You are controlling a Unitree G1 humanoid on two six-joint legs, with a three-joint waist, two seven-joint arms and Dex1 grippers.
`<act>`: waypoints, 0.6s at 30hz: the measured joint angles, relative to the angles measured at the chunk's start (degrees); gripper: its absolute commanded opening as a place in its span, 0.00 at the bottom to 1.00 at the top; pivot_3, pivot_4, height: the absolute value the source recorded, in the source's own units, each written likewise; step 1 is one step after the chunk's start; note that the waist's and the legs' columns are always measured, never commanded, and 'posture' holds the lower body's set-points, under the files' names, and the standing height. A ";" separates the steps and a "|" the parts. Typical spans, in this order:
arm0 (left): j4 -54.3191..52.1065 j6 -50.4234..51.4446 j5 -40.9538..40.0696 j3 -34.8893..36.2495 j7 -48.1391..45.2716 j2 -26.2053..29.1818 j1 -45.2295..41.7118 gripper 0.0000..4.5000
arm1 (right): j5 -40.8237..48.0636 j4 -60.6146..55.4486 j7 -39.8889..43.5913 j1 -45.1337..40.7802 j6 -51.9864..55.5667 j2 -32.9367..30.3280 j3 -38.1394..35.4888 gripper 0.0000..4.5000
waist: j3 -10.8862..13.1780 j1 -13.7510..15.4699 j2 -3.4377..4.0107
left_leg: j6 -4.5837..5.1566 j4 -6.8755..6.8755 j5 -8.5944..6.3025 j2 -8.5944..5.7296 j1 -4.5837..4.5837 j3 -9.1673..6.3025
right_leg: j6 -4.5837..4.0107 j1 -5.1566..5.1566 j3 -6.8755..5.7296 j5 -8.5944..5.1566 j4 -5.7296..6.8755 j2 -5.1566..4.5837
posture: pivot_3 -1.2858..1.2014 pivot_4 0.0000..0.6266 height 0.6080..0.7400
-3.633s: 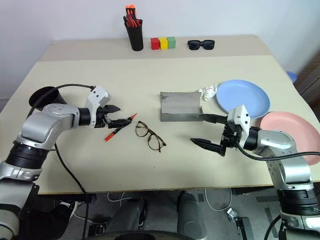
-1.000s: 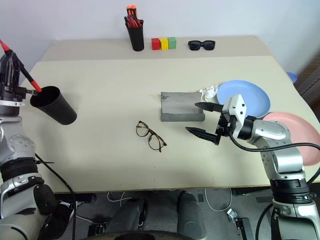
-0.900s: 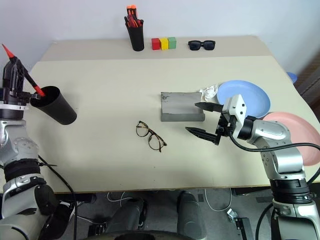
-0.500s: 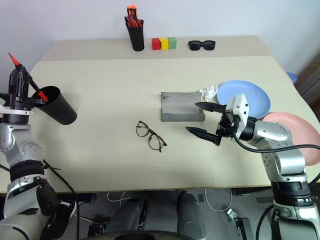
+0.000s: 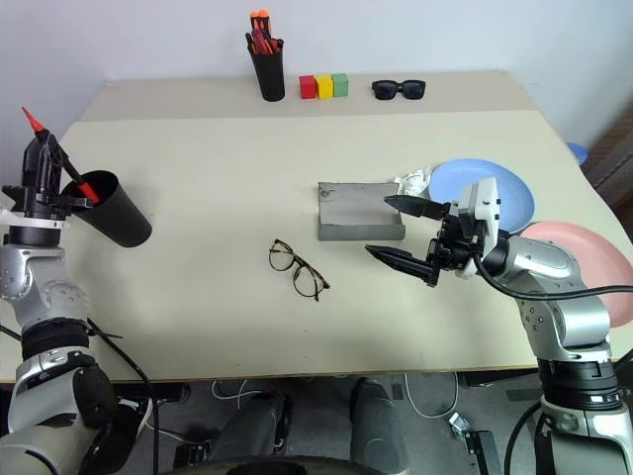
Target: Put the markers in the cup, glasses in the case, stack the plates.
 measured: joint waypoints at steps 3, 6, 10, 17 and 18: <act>-0.01 0.00 -0.38 0.00 -0.03 0.00 0.56 0.23 | -0.09 0.02 0.10 0.00 -0.01 0.00 0.00 1.00 | 0.00 0.00 0.00 | 0.00 0.00 0.00 0.00 0.00 0.00 | 0.00 0.00 0.00 0.00 0.00 0.00 | 0.52 0.24 1.00; -0.01 0.00 -0.47 0.00 -0.04 0.00 0.84 0.56 | -0.14 0.13 0.14 -0.18 -0.01 0.00 0.00 1.00 | 0.00 0.00 0.00 | 0.00 0.00 0.00 0.00 0.00 0.00 | 0.00 0.00 0.00 0.00 0.00 0.00 | 0.52 0.24 1.00; -0.16 0.00 -0.51 -0.02 -0.16 0.00 1.01 0.99 | 0.13 0.23 0.13 -0.67 -0.01 0.13 0.00 1.00 | 0.00 0.00 0.00 | 0.00 0.00 0.00 0.00 0.00 0.00 | 0.00 0.00 0.00 0.00 0.00 0.00 | 0.52 0.24 1.00; -5.13 2.60 -0.76 -1.39 -1.58 0.05 3.65 0.99 | 0.42 0.23 -0.07 -0.69 0.07 0.57 -0.06 1.00 | 0.00 -0.01 0.00 | 0.00 0.00 0.00 0.01 -0.01 0.00 | 0.00 0.00 0.00 0.00 -0.01 0.00 | 0.52 0.24 1.00; -6.80 4.18 -1.30 -1.92 -1.99 0.20 4.19 0.99 | 0.94 0.23 -0.21 -0.71 0.28 0.65 -0.11 1.00 | 0.00 -0.02 0.00 | 0.00 0.00 0.00 0.01 -0.01 0.00 | 0.00 0.00 0.00 0.00 0.00 0.00 | 0.52 0.24 1.00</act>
